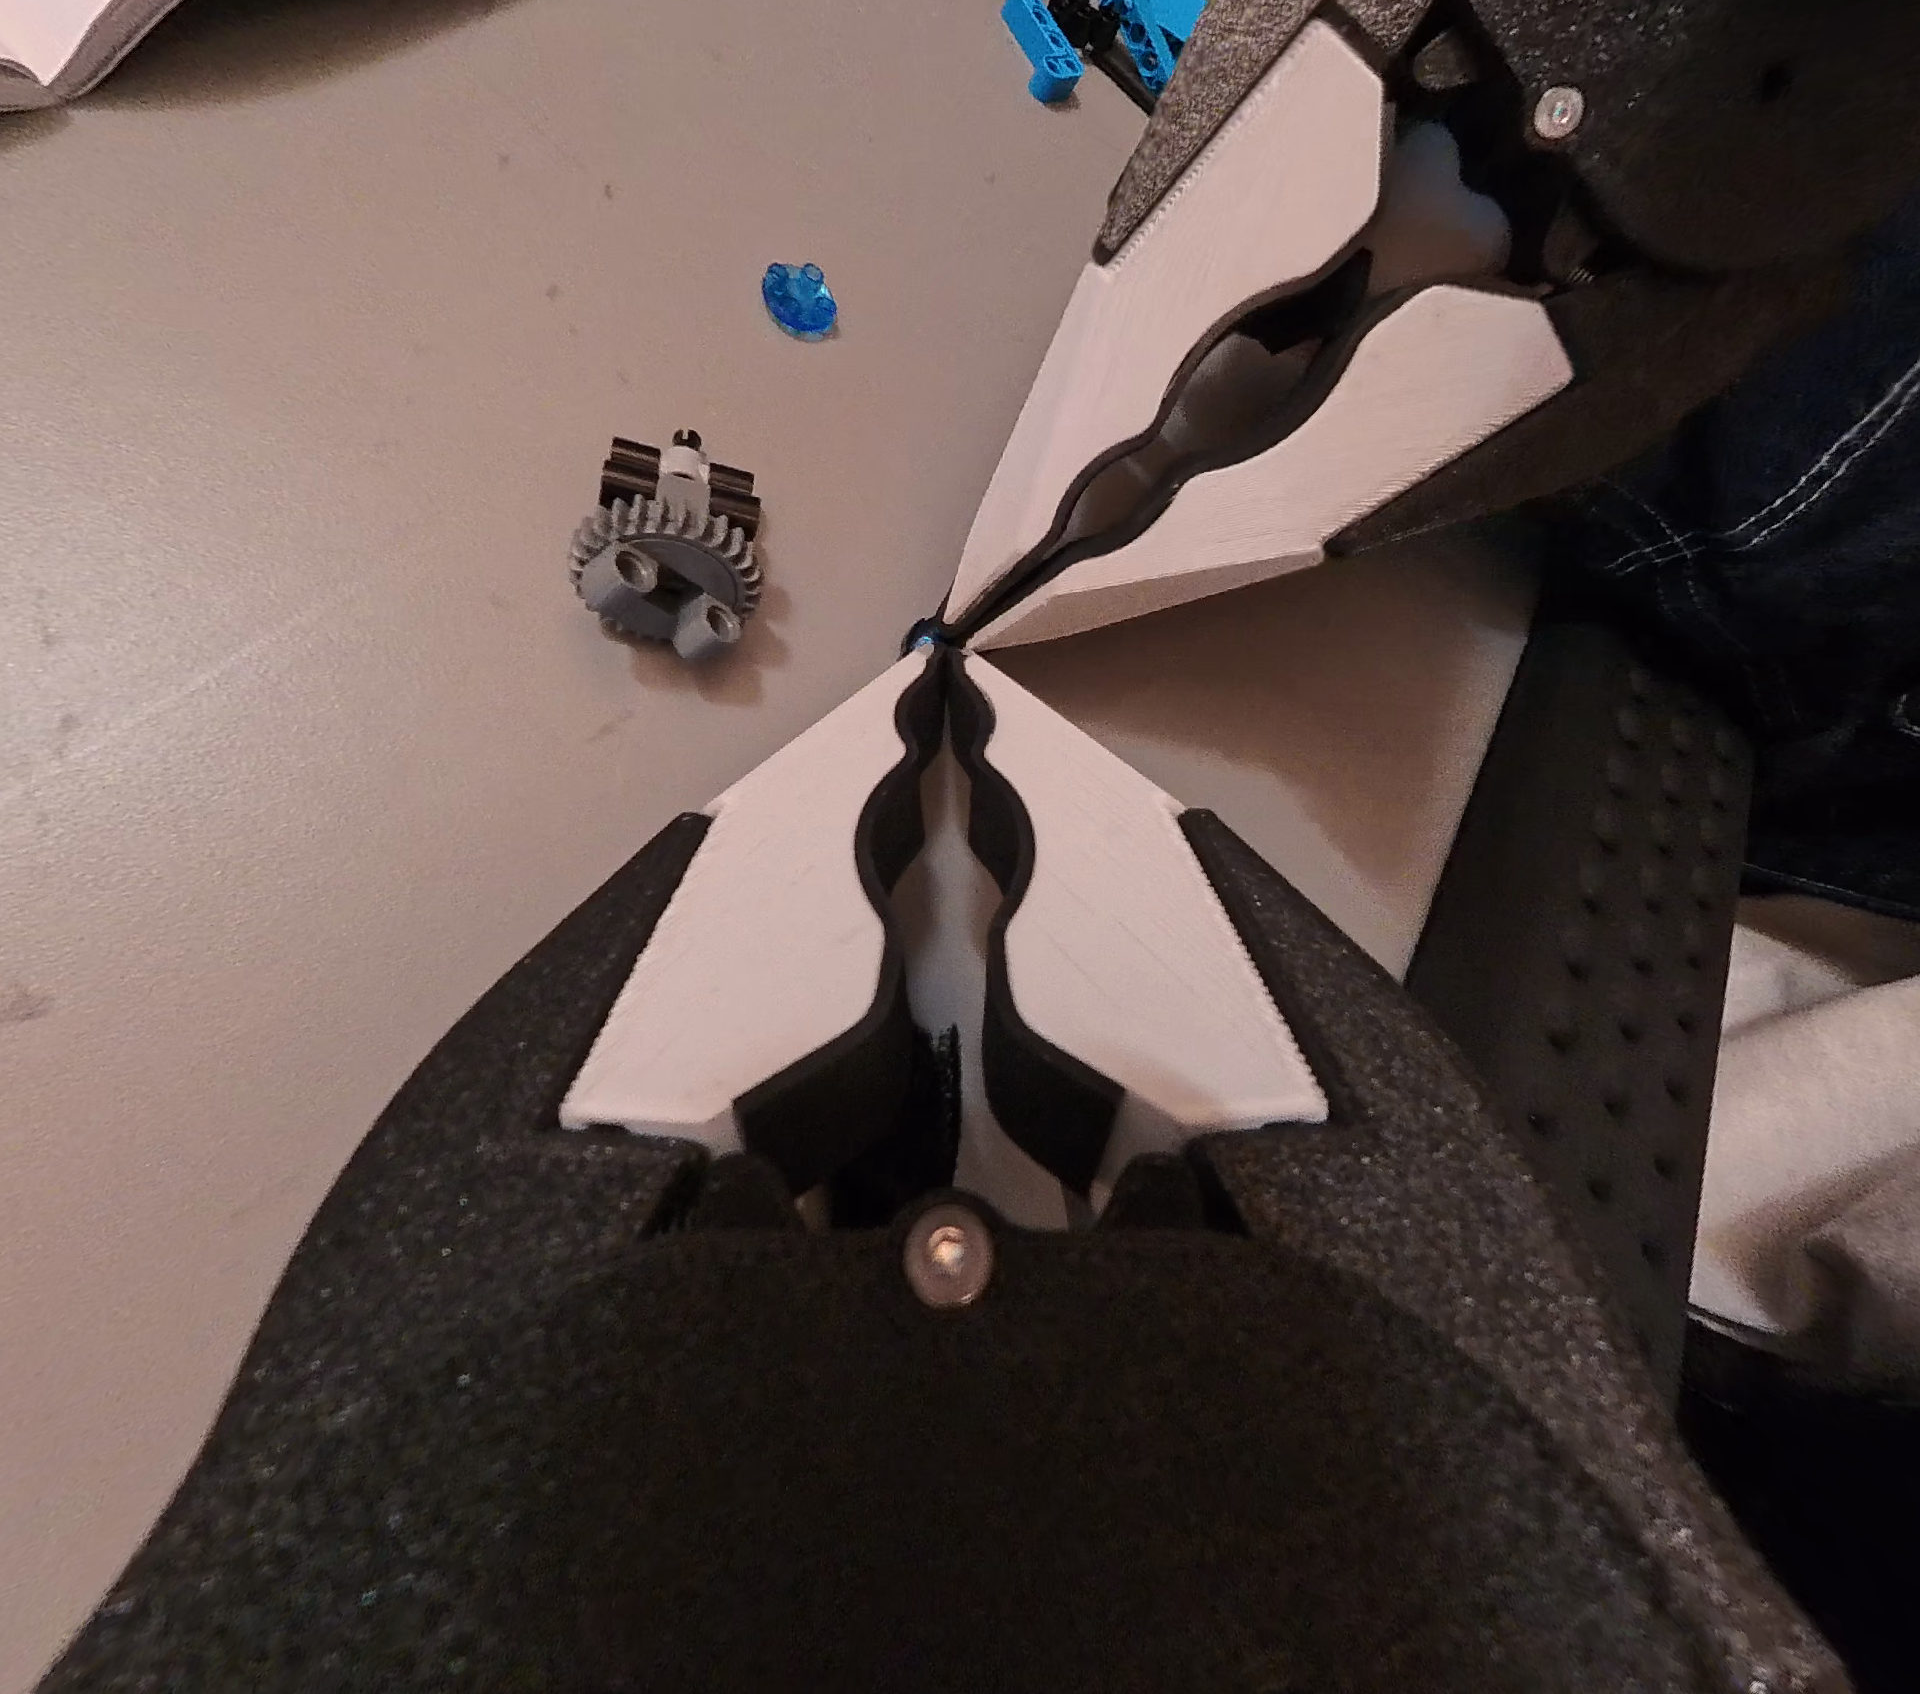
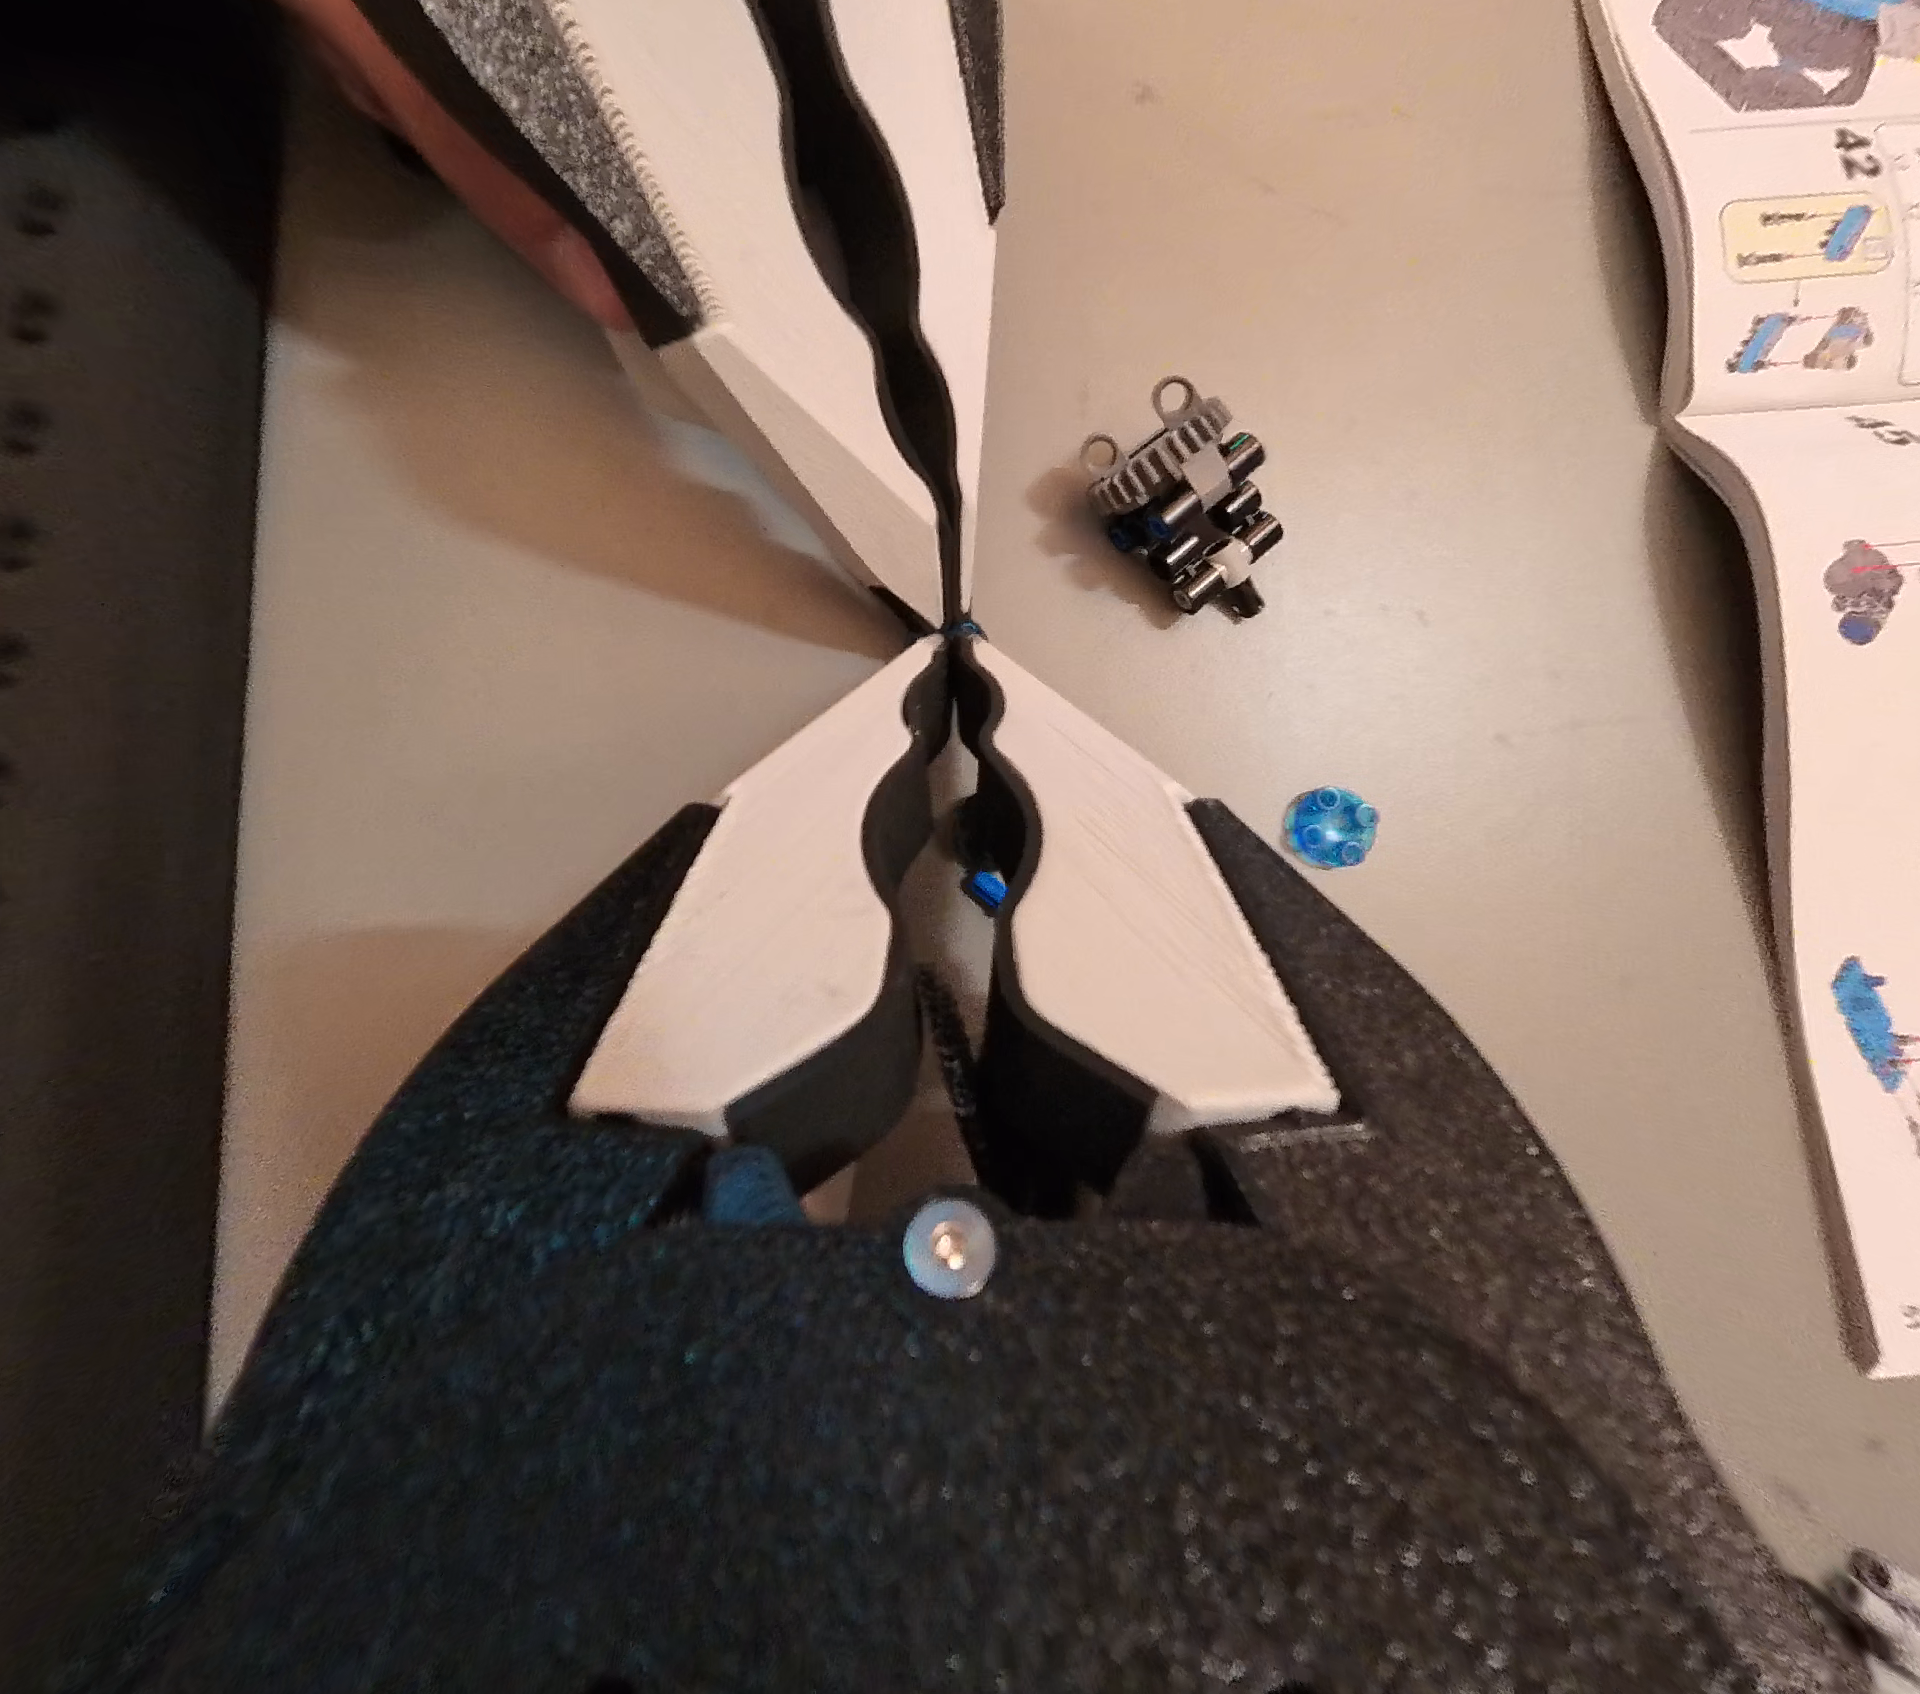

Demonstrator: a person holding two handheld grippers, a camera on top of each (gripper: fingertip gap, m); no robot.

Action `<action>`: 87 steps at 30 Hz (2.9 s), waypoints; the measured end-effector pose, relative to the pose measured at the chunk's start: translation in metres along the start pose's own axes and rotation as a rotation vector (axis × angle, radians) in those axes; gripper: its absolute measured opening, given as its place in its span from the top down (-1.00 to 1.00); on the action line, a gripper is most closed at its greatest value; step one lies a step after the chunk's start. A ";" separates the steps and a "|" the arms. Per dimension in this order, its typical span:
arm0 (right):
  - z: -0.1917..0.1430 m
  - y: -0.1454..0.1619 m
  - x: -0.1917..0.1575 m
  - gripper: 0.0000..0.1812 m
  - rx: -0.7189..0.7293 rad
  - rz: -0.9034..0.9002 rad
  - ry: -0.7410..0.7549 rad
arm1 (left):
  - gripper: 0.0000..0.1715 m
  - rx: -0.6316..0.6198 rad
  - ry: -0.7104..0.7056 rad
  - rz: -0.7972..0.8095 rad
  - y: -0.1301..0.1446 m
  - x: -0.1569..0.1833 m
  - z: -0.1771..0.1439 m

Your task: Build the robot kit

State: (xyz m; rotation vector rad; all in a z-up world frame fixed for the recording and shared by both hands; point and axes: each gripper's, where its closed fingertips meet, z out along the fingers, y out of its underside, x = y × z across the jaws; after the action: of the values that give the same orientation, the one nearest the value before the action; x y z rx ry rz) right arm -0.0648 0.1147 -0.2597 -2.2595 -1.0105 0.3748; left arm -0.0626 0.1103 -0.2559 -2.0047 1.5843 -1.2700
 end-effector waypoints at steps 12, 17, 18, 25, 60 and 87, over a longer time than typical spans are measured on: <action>-0.013 -0.006 0.004 0.92 0.061 -0.016 0.018 | 1.00 0.080 0.021 -0.063 -0.010 -0.005 -0.010; -0.006 -0.002 0.005 1.00 0.017 -0.058 0.057 | 1.00 0.019 0.030 -0.011 -0.002 0.003 -0.003; -0.005 -0.001 0.006 1.00 0.015 -0.051 0.057 | 1.00 0.009 0.023 -0.005 0.000 0.003 -0.002; -0.001 -0.001 0.005 1.00 -0.006 -0.057 0.075 | 1.00 0.003 0.009 -0.018 0.001 -0.001 -0.002; 0.003 0.000 0.004 1.00 -0.082 0.040 0.037 | 1.00 -0.029 0.031 -0.121 0.008 -0.008 -0.003; 0.006 -0.002 0.001 0.61 -0.004 0.041 -0.004 | 1.00 0.102 -0.028 -0.008 -0.015 -0.009 -0.014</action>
State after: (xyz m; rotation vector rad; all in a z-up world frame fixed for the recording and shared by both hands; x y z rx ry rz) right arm -0.0684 0.1188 -0.2630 -2.2870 -0.9684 0.3953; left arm -0.0640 0.1274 -0.2422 -1.9599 1.4697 -1.2929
